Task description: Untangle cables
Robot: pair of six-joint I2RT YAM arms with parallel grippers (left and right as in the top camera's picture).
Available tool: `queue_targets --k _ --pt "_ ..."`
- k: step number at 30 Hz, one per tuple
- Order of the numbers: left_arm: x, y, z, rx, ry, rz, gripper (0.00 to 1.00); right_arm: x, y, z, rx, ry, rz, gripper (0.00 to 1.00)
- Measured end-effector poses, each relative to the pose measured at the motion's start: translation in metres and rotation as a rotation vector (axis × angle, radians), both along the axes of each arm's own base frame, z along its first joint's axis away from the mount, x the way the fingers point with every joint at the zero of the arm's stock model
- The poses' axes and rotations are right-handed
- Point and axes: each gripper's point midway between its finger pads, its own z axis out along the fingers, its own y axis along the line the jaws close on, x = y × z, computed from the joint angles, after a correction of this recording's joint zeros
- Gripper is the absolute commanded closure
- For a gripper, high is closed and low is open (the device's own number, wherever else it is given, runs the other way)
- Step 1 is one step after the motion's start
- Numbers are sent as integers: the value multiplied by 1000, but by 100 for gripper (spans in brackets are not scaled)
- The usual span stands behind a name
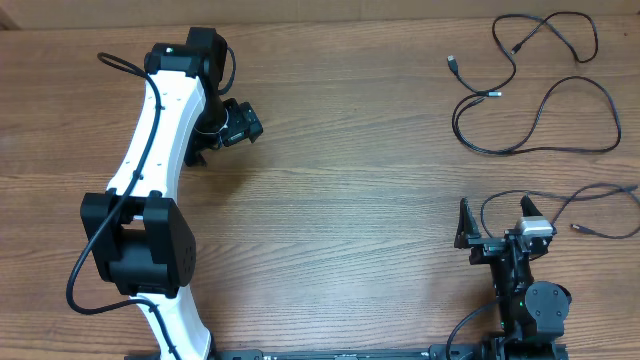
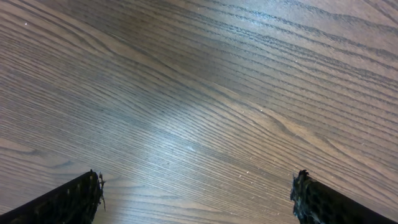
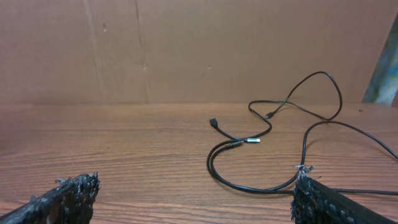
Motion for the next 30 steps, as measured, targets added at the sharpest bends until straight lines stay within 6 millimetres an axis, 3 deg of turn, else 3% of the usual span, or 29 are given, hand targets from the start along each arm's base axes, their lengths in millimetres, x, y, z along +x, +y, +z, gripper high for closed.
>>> queue_targets --k 11,17,21,24,27,30 --pt "-3 -4 3 27 0 -36 0 0 0 0 0 0 0 0" --pt "6 -27 37 66 -162 -116 0 0 0 0 0 0 0 0" --pt "-6 -36 70 93 -258 -155 1 0 0 0 0 0 0 0" --pt "-18 -32 82 102 -311 -154 0 0 0 0 0 0 0 0" --pt "-29 -23 81 112 -342 -140 0 0 0 0 0 1 0 0" --pt "-46 -14 69 116 -346 -121 0 0 0 0 0 0 0 0"
